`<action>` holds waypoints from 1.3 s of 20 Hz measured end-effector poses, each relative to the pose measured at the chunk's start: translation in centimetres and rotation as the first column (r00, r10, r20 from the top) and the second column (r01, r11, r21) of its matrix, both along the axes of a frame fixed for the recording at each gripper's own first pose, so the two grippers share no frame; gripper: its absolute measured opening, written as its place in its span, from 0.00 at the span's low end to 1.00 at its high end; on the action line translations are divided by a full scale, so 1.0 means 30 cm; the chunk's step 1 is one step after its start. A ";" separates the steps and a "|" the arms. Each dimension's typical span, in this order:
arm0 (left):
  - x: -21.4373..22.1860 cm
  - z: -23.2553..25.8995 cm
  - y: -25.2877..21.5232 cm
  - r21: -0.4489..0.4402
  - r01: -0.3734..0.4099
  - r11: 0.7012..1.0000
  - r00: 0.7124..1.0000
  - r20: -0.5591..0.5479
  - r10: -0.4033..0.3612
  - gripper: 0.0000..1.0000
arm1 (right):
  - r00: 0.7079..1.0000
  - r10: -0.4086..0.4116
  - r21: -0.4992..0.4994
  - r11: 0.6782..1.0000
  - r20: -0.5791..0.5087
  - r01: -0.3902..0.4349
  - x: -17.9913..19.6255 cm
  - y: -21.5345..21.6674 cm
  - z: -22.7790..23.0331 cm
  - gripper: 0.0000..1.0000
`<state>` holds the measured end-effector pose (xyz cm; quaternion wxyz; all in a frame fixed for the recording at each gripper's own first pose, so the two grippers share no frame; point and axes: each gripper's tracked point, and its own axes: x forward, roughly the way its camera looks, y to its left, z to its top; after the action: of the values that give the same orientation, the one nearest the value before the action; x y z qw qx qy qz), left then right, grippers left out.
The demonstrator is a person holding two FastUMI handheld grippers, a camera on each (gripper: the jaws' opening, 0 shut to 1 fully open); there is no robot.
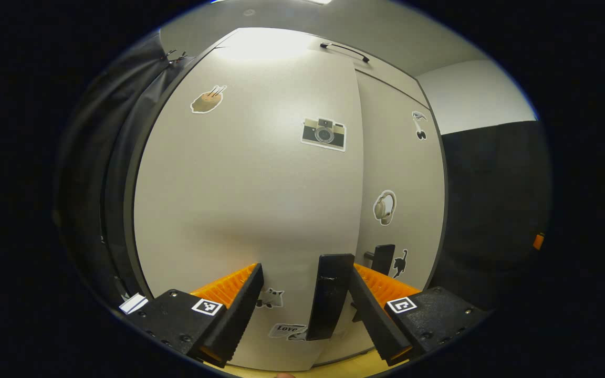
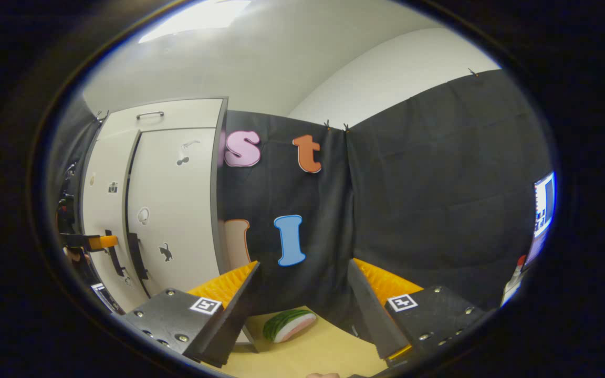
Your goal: Grasp the bottle in the cabinet with the left hand and place it on the coaster, then close the right door with the right hand and the left door with the left hand.
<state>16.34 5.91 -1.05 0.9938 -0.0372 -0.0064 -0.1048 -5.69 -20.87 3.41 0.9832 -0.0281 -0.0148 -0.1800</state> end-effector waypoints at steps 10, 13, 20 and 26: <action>0.044 -0.011 -0.010 0.013 -0.011 1.000 1.000 0.001 0.011 0.98 | 1.000 -0.009 -0.020 1.000 0.011 0.009 -0.037 -0.025 0.016 0.97; 0.053 -0.016 -0.011 0.008 -0.017 1.000 1.000 -0.006 0.017 0.97 | 1.000 0.006 -0.025 1.000 0.001 -0.005 -0.034 -0.017 0.002 0.99; 0.032 -0.013 -0.013 0.022 -0.046 0.999 0.998 -0.032 0.047 1.00 | 0.998 0.066 -0.025 0.998 -0.018 -0.066 0.009 0.017 -0.032 1.00; -0.108 0.021 -0.072 -0.020 -0.050 0.999 0.997 -0.062 0.049 0.96 | 0.988 0.152 -0.017 0.988 -0.014 -0.152 0.087 0.056 -0.038 0.97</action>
<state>13.10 3.74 -0.41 0.9953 -0.0511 0.0221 -0.0790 -3.09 -19.20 2.26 0.9938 -0.0368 -0.0121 -0.1043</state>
